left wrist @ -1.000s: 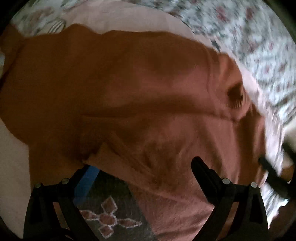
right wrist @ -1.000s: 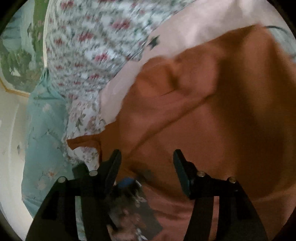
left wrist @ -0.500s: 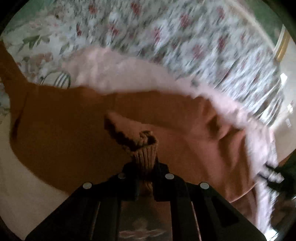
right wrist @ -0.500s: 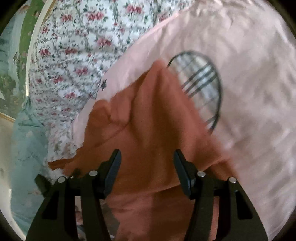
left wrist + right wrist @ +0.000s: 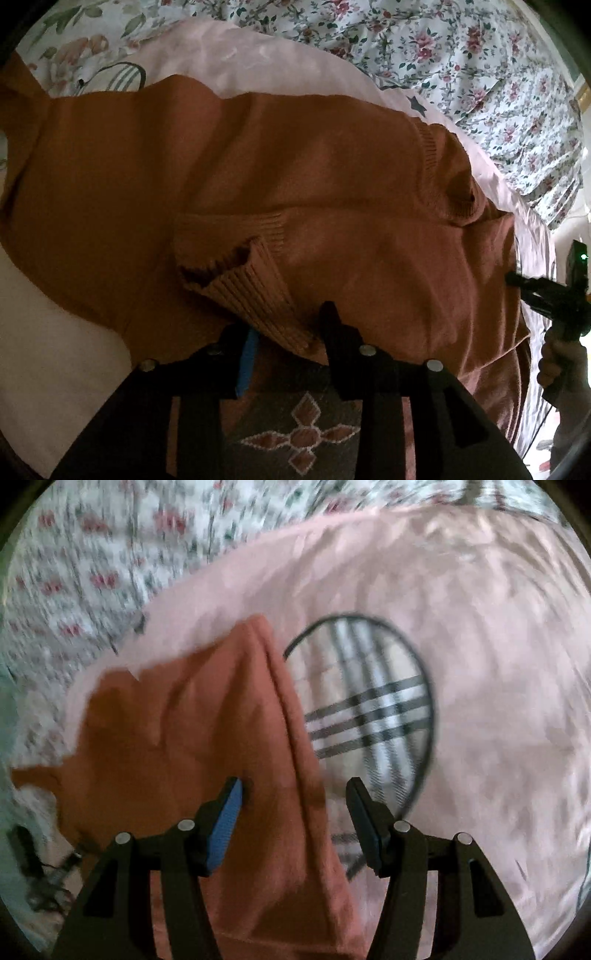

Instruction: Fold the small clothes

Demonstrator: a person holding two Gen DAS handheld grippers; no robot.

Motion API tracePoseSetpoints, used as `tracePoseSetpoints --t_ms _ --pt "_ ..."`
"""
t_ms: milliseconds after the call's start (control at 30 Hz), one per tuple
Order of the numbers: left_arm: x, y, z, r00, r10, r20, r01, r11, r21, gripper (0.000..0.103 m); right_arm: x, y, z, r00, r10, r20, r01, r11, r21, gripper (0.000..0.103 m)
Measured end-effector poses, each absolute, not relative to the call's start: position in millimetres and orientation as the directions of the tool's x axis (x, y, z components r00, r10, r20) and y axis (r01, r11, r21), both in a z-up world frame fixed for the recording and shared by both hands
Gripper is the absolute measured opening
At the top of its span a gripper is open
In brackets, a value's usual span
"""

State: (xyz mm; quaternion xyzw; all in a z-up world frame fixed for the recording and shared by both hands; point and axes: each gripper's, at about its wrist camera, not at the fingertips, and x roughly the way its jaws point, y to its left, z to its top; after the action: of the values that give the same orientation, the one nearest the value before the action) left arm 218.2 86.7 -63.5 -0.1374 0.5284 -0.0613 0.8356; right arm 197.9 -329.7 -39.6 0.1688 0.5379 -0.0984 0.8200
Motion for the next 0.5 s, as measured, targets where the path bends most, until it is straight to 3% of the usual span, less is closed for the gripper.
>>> tracePoseSetpoints --t_ms 133,200,300,400,500 --pt "222 83 -57 0.448 -0.251 -0.858 -0.044 0.953 -0.301 0.034 182 -350 -16 0.481 -0.023 -0.877 0.394 0.899 0.193 0.010" --pt "226 75 -60 0.433 -0.249 -0.866 -0.031 0.957 -0.290 0.034 177 -363 -21 0.460 -0.080 -0.884 0.436 0.888 0.147 0.002" --pt "225 65 -62 0.438 -0.218 -0.872 -0.016 0.968 -0.250 0.034 175 -376 -28 0.448 -0.035 -0.894 0.448 0.874 0.190 0.003" --pt "219 70 -62 0.430 -0.236 -0.872 -0.022 0.962 -0.271 0.035 168 -356 -2 0.490 -0.095 -0.867 0.408 0.903 0.131 0.004" --pt "213 76 -64 0.419 -0.250 -0.873 -0.028 0.957 -0.288 0.037 160 -315 12 0.548 0.002 -0.837 0.294 0.936 0.195 0.009"
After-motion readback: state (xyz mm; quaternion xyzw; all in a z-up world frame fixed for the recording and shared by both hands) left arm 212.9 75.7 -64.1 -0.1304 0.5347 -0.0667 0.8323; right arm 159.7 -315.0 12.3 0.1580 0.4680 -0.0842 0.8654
